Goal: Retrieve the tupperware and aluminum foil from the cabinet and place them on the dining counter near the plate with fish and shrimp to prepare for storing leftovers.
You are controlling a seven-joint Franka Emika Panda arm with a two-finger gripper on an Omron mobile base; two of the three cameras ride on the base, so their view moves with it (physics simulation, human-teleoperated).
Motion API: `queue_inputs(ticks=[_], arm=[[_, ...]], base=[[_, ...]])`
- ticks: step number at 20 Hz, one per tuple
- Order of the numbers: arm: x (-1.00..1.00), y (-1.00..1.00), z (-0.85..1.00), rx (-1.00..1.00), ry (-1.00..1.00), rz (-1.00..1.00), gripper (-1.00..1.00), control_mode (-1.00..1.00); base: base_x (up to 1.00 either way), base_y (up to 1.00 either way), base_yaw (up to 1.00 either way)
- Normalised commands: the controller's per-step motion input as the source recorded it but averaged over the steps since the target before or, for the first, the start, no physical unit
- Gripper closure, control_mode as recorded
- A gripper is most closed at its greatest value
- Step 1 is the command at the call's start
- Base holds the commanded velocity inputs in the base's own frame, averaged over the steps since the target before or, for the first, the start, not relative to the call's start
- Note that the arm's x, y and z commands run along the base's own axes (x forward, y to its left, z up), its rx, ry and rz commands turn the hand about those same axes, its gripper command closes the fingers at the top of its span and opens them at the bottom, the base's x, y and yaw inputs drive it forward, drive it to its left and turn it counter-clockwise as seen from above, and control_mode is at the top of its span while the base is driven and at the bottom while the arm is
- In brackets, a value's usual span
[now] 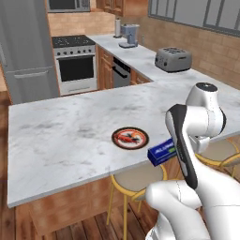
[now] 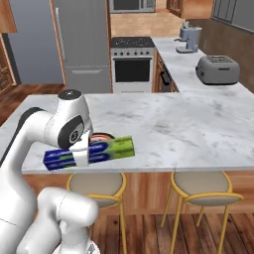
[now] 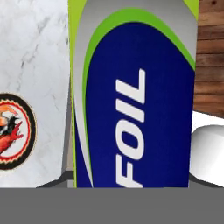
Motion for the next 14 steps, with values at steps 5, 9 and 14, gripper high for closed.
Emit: queue_inputs(ticks=[5,9,14], arm=[[0.86,-0.17,-0.18,0.10,0.00,-0.02,1.00,-1.00],[0.97,-0.05,-0.13,0.11,-0.05,-0.21,1.00,-1.00],[0.82,-0.11,-0.11,0.10,-0.08,-0.36,1.00,-1.00]], base=[[0.00,0.00,0.00],[0.00,0.00,0.00],[0.00,0.00,0.00]])
